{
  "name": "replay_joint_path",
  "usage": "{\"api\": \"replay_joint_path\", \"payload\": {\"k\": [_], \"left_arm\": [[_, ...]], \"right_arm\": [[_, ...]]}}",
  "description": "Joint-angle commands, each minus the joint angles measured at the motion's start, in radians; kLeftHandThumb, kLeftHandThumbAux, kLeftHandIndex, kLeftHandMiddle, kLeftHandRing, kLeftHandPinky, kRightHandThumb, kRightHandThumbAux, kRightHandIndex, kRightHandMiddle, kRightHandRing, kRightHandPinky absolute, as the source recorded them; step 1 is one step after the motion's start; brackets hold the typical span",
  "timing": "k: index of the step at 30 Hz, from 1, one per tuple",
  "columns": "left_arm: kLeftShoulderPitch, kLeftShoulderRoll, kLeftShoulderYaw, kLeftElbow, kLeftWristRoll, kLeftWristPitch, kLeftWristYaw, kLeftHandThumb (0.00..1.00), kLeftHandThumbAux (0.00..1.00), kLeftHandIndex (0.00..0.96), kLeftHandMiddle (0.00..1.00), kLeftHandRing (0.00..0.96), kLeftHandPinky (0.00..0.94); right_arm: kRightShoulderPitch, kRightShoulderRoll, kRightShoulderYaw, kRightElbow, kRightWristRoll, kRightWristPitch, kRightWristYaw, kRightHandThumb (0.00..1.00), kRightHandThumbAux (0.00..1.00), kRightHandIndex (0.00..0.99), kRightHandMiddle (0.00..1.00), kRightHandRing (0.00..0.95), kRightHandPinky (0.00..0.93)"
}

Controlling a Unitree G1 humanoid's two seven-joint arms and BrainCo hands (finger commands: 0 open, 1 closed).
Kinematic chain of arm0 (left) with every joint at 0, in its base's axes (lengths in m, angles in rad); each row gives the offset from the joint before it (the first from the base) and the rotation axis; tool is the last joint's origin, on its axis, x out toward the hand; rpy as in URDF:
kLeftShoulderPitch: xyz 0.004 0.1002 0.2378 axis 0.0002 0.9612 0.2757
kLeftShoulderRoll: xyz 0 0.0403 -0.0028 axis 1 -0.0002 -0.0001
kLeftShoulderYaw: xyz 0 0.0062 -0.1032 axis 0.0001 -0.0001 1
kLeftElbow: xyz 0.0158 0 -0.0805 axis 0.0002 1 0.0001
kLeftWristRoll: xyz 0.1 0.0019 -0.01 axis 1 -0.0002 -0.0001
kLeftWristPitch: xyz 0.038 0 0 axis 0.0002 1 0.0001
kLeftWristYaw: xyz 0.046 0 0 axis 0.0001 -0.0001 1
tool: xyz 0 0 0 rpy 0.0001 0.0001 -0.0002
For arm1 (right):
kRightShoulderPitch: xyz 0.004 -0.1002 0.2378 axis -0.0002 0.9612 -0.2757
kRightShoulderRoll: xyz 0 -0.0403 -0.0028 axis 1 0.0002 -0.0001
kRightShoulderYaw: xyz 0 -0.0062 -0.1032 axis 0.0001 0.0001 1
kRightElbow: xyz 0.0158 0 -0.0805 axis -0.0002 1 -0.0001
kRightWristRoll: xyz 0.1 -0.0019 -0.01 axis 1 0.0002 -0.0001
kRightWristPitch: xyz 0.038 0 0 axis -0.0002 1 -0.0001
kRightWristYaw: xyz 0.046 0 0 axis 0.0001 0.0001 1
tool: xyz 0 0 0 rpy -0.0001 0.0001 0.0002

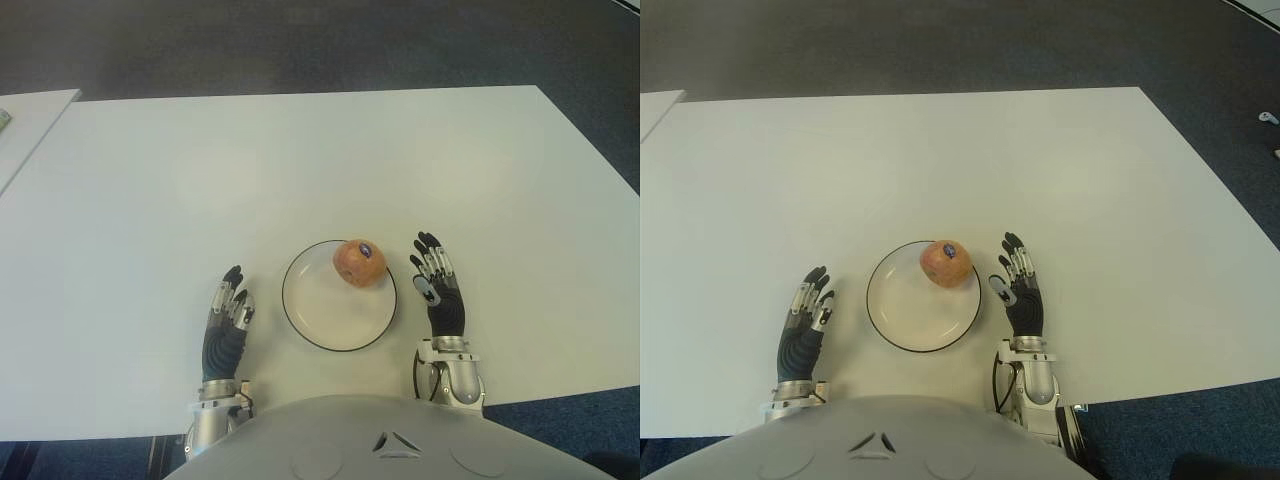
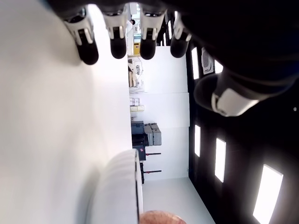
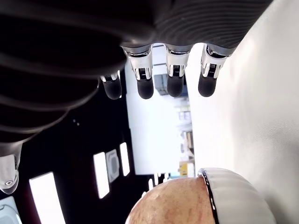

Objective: Put the apples into the plate.

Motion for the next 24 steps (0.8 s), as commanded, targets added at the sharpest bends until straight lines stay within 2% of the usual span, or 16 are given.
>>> {"api": "replay_joint_path", "payload": {"k": [1, 13, 24], "left_arm": [[-0.012, 0.003, 0.01, 0.035, 0.021, -0.002, 0.015, 0.038, 0.46, 0.0, 0.0, 0.0, 0.0], [-0.028, 0.002, 0.01, 0.058, 0.034, -0.005, 0.021, 0.003, 0.467, 0.0, 0.0, 0.0, 0.0], [-0.074, -0.01, 0.008, 0.168, 0.067, -0.13, 0.053, 0.0, 0.448, 0.009, 0.0, 0.0, 0.0]], "right_arm": [[0.046, 0.001, 0.003, 0.091, -0.015, 0.044, -0.011, 0.075, 0.458, 0.0, 0.0, 0.0, 0.0], [0.028, 0.002, -0.008, 0.105, 0.019, 0.006, -0.002, 0.072, 0.448, 0.0, 0.0, 0.0, 0.0], [0.021, -0.021, -0.035, 0.117, 0.05, -0.019, 0.025, 0.075, 0.465, 0.0, 0.0, 0.0, 0.0]]}}
